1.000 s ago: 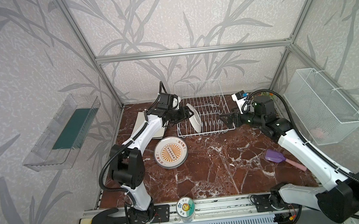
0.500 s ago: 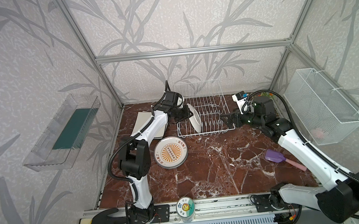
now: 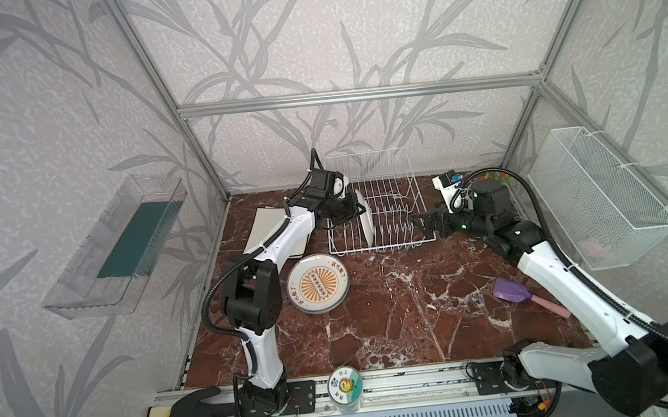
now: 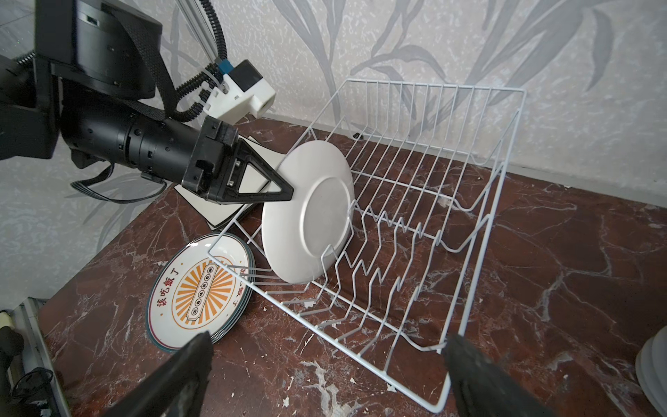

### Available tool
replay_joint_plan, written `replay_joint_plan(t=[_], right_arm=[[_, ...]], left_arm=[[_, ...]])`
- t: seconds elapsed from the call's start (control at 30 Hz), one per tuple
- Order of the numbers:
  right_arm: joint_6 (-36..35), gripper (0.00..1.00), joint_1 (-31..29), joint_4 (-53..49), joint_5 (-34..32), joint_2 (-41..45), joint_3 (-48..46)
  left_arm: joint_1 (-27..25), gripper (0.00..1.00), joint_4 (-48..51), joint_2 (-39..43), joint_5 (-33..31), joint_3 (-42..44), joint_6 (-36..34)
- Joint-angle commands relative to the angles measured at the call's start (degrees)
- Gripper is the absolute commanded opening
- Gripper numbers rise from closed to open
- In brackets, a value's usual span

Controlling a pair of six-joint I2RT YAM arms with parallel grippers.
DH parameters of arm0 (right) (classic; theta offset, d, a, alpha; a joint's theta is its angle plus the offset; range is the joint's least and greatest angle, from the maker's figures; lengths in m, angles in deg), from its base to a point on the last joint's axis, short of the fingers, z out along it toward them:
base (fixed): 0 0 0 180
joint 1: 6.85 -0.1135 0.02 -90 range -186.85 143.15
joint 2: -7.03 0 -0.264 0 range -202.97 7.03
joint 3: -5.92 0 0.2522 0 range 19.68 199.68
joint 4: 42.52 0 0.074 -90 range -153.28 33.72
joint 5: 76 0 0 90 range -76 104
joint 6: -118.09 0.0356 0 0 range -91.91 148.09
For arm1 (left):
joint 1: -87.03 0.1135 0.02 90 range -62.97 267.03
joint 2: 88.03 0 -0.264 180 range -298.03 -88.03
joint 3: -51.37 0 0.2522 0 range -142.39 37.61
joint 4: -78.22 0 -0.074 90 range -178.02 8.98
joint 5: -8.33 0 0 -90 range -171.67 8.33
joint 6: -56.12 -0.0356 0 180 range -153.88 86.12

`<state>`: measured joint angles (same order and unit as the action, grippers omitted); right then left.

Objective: Unload the plates from the dish rack
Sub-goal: 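Raise the left gripper and move it back to the last printed plate in the rack, then close the left gripper on the plate rim and lift it upward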

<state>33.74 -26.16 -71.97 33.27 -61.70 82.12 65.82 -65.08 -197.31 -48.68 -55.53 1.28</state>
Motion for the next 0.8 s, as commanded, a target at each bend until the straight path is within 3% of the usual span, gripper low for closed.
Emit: replay_joint_plan(t=[0.0, 0.33, 0.77], right_arm=[[-0.93, 0.99, -0.29, -0.93, -0.81, 1.4, -0.65], [-0.79, 0.99, -0.29, -1.01, -1.49, 1.67, -0.54], [2.57, 0.99, -0.2, -3.14, -4.63, 1.82, 0.9]], left_arm=[[0.43, 0.0, -3.01, 1.15, 0.37, 0.29, 2.96], [1.09, 0.0, -6.06, 4.09, 2.35, 1.39, 6.32], [2.18, 0.0, -4.12, 11.44, -1.12, 0.95, 5.54]])
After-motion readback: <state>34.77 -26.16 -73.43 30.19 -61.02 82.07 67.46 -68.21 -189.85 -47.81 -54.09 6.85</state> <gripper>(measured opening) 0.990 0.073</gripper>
